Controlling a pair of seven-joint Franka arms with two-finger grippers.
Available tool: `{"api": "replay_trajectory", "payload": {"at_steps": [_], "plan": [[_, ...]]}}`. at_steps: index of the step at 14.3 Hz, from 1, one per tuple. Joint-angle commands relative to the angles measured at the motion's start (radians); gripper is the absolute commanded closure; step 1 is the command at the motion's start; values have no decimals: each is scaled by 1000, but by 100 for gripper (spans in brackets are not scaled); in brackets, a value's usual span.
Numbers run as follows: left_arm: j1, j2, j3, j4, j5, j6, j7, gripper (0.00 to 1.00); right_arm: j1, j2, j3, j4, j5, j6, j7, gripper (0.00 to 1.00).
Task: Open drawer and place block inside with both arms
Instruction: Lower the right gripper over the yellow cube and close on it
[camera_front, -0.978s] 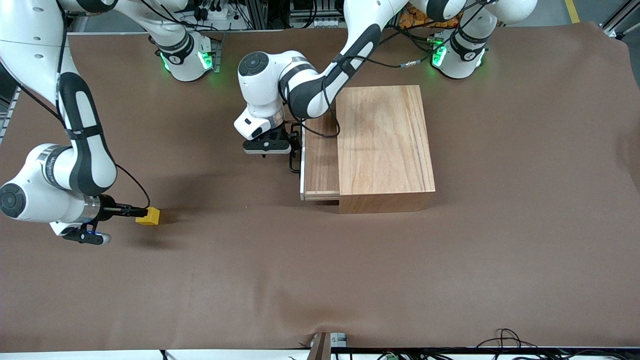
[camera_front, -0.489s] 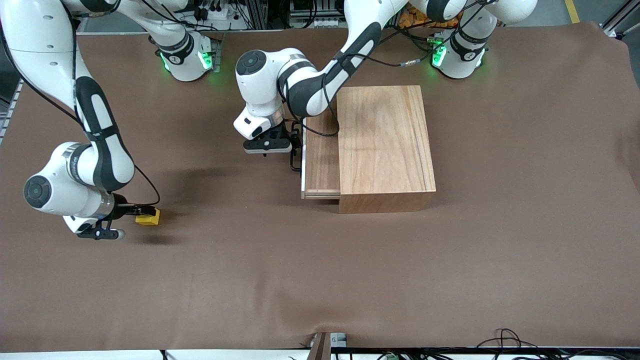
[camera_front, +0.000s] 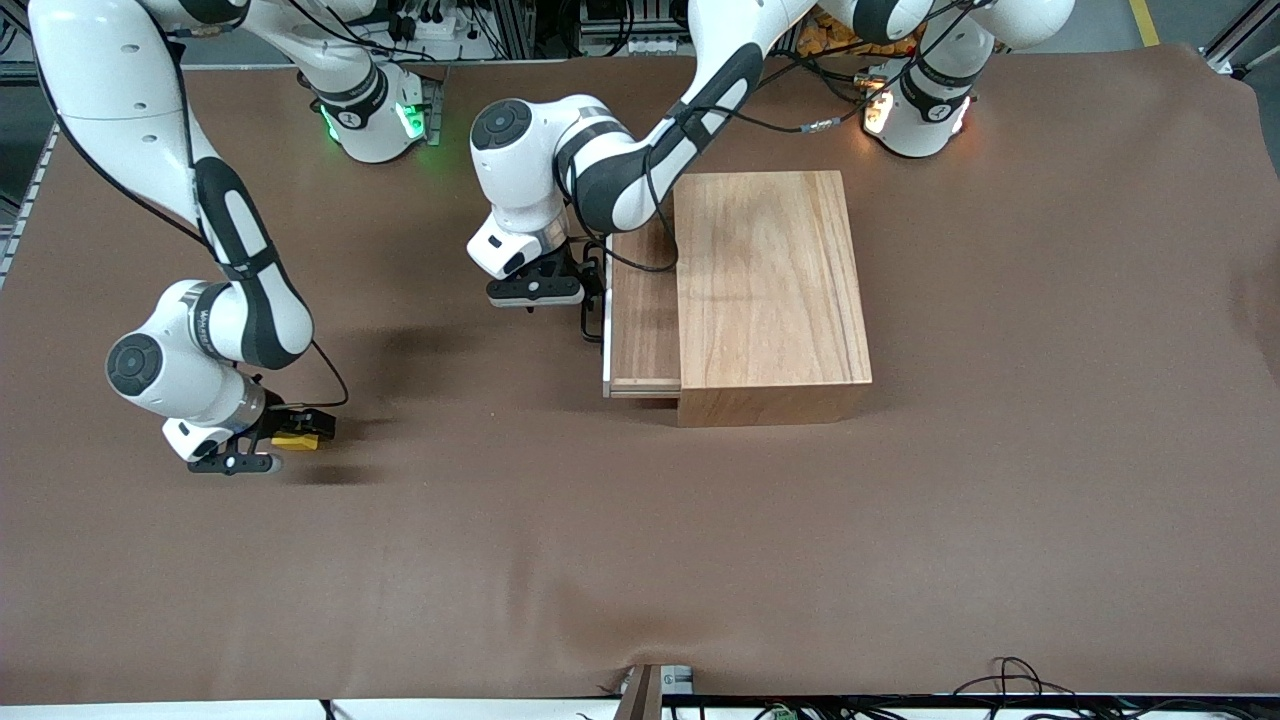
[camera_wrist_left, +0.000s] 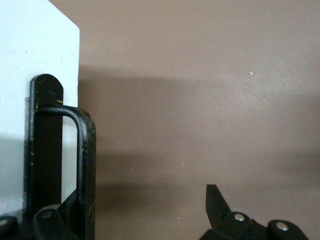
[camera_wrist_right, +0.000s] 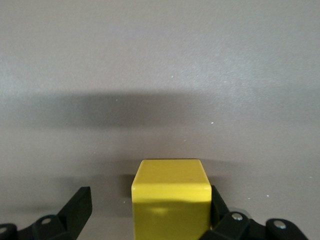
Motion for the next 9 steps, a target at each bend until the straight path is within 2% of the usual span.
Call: {"api": "replay_trajectory", "payload": {"at_steps": [1,4,7,9], "plan": [[-18,-8,0,0,-6,-54,-55,0,-10,-10,-4,-14,7,17,-47,0],[-31,4,1,6,11,-37,-52,0,-15,-10,-4,-14,7,15,-51,0],[-54,4,24,6,20,-35,-50,0,-64,-8,-2,-6,15,6,-186,0],[-55,1,33,5,22,-45,-50,0,-58,-8,-2,-6,18,6,-190,0]]}}
